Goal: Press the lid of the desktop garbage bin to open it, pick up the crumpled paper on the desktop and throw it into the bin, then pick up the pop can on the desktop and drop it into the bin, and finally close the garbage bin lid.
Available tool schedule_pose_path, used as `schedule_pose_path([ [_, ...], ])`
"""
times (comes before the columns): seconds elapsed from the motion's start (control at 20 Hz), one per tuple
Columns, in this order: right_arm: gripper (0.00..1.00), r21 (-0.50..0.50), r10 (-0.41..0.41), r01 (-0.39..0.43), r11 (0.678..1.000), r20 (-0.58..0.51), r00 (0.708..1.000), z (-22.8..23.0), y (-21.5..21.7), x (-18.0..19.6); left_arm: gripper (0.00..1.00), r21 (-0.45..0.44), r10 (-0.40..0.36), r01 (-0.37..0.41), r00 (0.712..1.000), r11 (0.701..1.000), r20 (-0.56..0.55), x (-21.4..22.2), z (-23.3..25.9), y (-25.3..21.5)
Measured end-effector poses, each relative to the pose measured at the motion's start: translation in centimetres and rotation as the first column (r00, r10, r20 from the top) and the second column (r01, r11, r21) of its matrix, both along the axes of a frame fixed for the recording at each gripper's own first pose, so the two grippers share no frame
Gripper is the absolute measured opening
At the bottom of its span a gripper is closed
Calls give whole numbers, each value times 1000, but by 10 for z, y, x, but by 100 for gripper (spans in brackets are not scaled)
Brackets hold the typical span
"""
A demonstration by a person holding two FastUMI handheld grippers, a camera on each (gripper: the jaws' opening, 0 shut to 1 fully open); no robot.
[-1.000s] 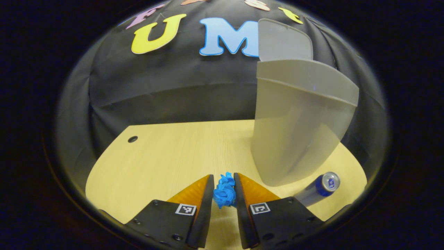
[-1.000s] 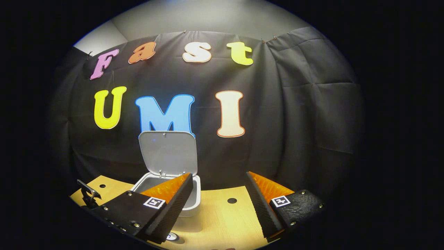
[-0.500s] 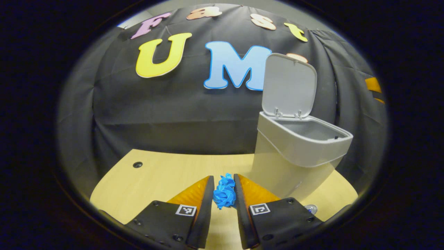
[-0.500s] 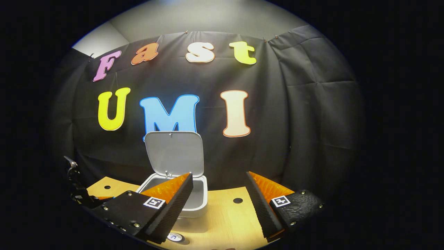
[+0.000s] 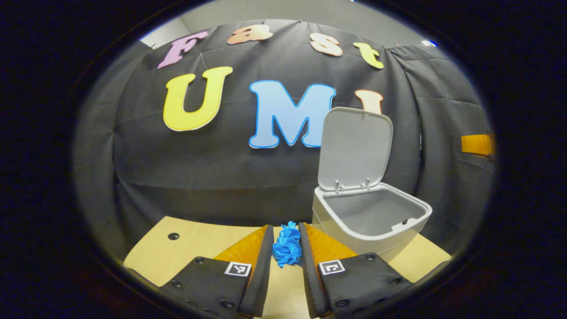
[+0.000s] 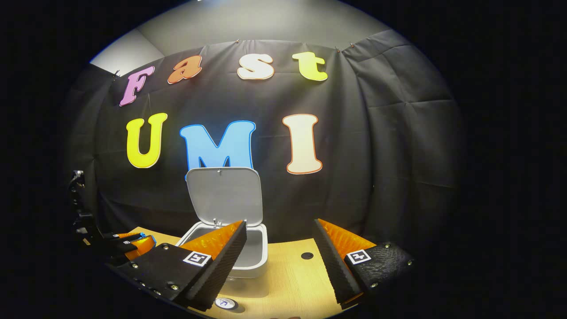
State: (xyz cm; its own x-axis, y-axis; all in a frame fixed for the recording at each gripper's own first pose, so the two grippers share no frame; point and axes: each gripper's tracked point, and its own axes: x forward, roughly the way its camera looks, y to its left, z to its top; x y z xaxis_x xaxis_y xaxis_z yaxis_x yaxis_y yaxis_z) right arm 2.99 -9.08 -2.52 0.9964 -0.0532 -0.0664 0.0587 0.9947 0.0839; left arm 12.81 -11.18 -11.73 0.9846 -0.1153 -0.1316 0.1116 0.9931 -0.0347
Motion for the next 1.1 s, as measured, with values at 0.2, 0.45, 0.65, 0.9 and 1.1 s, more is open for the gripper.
schedule_pose_path([
  [0.2, 95, 5, -18, 18, 1000, 5, 1000, -2, -11, -4, 39, 25, -45, 44, 998, 999, 44, 9, 22, -23],
  [0.45, 95, 17, -50, 50, 999, -3, 999, -7, -29, -19, 39, 45, -115, 112, 990, 993, 87, 13, 45, -62],
  [0.65, 95, 22, -83, 84, 996, -17, 996, -13, -45, -30, 43, 61, -170, 165, 981, 984, 97, 15, 47, -92],
  [0.9, 95, 26, -125, 126, 992, -31, 992, -16, -64, -40, 43, 67, -205, 199, 975, 978, 89, 23, 39, -115],
  [1.1, 95, 33, -141, 143, 989, -41, 989, -18, -68, -43, 72, 53, -218, 214, 973, 975, 76, 24, 35, -121],
])
